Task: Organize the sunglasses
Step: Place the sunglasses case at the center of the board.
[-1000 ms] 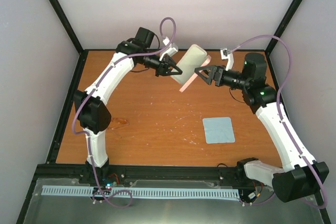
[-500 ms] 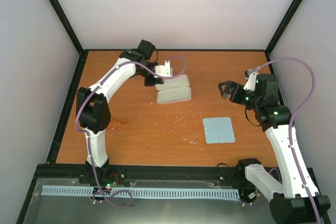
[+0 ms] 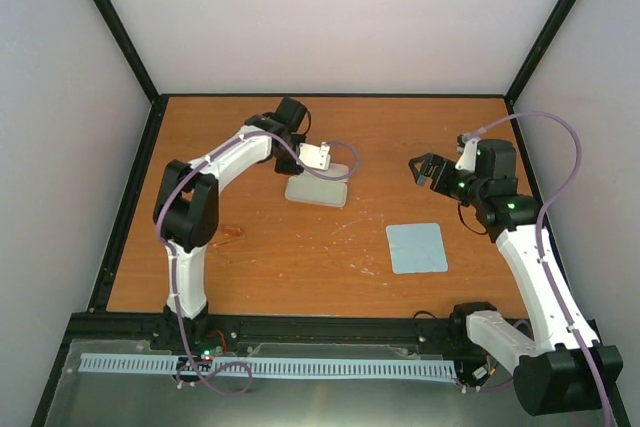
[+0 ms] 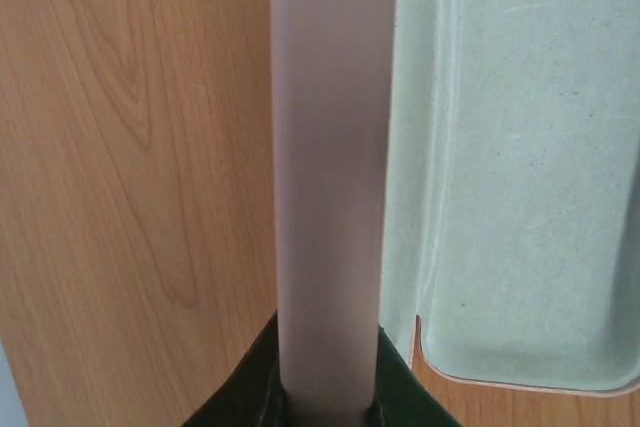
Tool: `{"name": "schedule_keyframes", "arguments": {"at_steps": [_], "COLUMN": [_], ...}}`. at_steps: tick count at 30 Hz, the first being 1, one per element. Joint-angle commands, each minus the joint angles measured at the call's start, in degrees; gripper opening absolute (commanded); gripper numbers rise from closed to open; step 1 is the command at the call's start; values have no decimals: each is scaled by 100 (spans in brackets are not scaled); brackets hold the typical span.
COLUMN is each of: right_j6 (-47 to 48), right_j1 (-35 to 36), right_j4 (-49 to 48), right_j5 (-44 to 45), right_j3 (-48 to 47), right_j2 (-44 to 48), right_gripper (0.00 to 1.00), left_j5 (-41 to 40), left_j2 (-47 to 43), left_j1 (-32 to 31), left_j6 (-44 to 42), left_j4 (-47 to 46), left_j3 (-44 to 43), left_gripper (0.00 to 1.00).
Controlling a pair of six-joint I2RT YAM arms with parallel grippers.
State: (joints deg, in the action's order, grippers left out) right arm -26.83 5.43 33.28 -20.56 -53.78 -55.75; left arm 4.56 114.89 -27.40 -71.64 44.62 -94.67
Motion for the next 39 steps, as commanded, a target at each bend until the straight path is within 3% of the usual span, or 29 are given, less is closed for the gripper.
{"name": "schedule_keyframes", "arguments": {"at_steps": [1, 17, 30, 39], "right_j6": [14, 186, 248, 172], "right_j1": [-16, -16, -16, -20], "right_j4": [-282, -300, -152, 11], "right_j5": [-187, -436, -309, 53], "right_j3": [90, 242, 323, 352], "right_j2": [-103, -279, -202, -307], "right_gripper": [100, 100, 100, 100], "left_j5": [-150, -16, -438, -393], "left_j2": [182, 1073, 1454, 1255], "left_j1": [-82, -380, -372, -376], "left_j6": [45, 1037, 700, 1032], "left_j4": [-276, 102, -165, 204], "left_j3": [-61, -1256, -1534, -1951], "left_gripper": [1, 1, 2, 60]}}
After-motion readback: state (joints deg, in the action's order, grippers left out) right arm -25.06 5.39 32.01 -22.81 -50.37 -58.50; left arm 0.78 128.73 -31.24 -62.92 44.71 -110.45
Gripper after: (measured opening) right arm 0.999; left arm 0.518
